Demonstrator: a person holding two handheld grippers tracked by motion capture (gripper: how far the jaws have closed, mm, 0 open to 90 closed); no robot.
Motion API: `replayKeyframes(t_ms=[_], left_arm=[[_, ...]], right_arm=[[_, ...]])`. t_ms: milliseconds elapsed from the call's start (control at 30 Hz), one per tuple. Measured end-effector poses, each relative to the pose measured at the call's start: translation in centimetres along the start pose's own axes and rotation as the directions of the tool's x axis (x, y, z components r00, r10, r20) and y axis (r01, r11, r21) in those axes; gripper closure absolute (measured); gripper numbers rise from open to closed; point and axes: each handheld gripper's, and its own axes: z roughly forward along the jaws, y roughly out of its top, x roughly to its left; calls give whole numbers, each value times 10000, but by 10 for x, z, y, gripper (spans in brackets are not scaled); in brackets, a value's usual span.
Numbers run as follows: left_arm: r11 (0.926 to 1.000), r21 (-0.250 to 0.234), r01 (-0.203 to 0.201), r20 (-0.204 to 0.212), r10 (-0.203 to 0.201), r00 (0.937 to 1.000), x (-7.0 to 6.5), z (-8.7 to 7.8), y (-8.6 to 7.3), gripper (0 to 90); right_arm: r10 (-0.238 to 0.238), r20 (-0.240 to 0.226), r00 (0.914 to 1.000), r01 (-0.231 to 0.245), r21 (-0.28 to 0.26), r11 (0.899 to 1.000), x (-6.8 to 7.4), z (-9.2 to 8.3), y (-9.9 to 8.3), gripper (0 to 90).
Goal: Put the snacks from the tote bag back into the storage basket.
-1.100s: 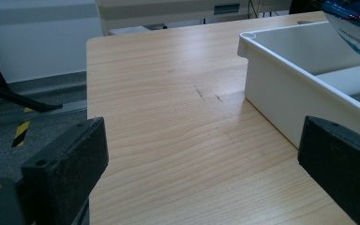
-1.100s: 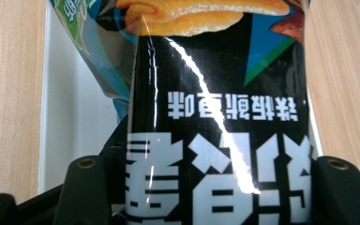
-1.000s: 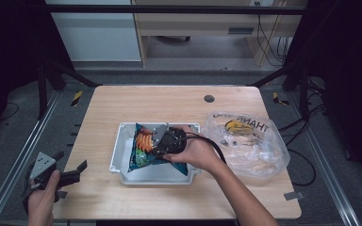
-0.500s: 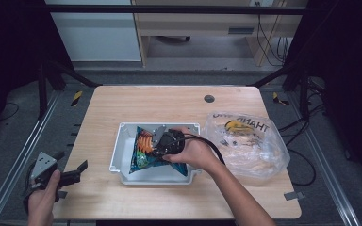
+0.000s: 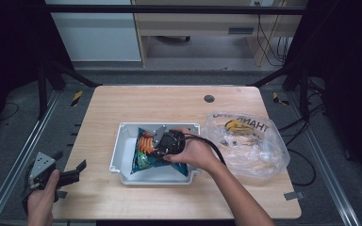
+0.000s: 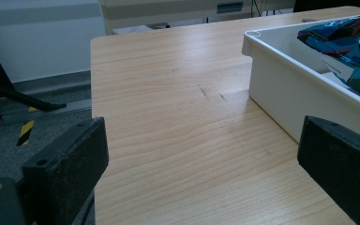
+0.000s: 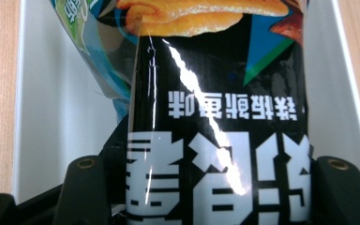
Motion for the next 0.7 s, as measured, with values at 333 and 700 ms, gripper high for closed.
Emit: replayKeyframes(t_ms=[333,700], left_arm=[[10000,-25,83,0,-83,10000,1,0,0,18],[10000,56,10,15,-10,10000,1,0,0,17]], right_arm=[[92,-95,9999,-92,53,9999,0,10,-2,393],[157,-79,9998,-155,149,9998,0,11,-3,385]])
